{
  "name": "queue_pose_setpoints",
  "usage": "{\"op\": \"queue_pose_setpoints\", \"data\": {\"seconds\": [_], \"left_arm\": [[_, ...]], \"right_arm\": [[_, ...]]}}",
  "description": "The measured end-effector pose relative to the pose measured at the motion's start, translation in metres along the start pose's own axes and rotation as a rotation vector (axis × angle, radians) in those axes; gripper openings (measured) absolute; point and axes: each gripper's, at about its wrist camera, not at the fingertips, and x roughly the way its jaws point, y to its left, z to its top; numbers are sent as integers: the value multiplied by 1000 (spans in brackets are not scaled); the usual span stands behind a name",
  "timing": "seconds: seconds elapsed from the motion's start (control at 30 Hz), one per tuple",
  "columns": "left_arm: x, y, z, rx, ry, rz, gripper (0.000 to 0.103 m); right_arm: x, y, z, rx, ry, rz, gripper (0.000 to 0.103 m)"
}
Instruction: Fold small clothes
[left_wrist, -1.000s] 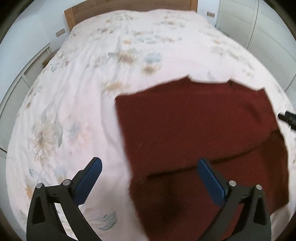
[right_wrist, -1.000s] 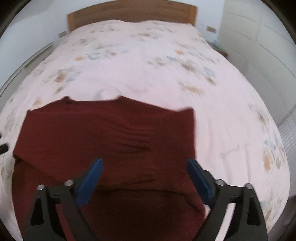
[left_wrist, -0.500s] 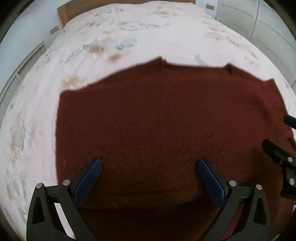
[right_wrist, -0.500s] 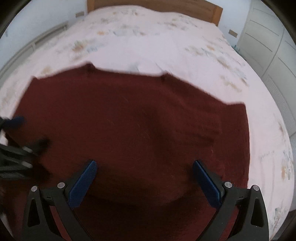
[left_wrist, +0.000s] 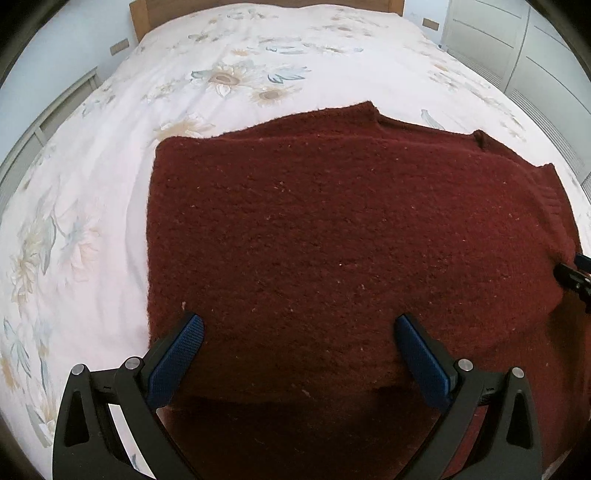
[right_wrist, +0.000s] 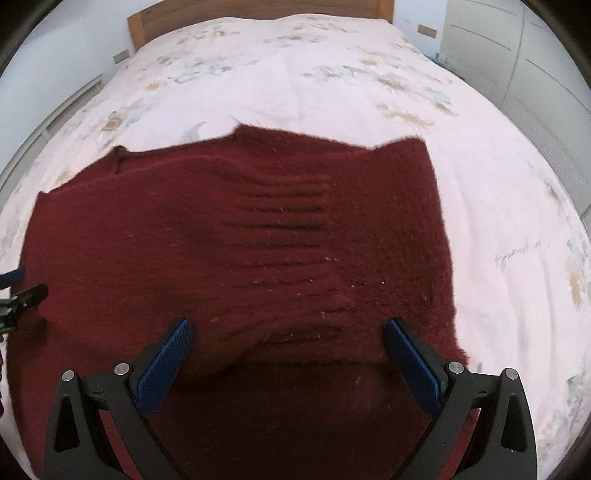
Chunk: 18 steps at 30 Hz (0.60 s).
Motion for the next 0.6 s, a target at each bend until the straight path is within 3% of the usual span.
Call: {"op": "queue_pose_setpoints", "data": {"seconds": [0.1, 0.27, 0.43, 0.6], "left_arm": [[-15, 2, 3, -17, 20, 7, 102], [-70, 2, -6, -31, -37, -27, 102], [-101, 7, -37, -45, -15, -54, 102], [-102, 9, -85, -37, 51, -81, 102]], "right_arm": [[-31, 2, 2, -23, -49, 14, 103], [-84, -13, -13, -17, -114, 22, 103], [-113, -29, -54, 8, -107, 37, 103], [-114, -46, -106, 45, -43, 4, 103]]}}
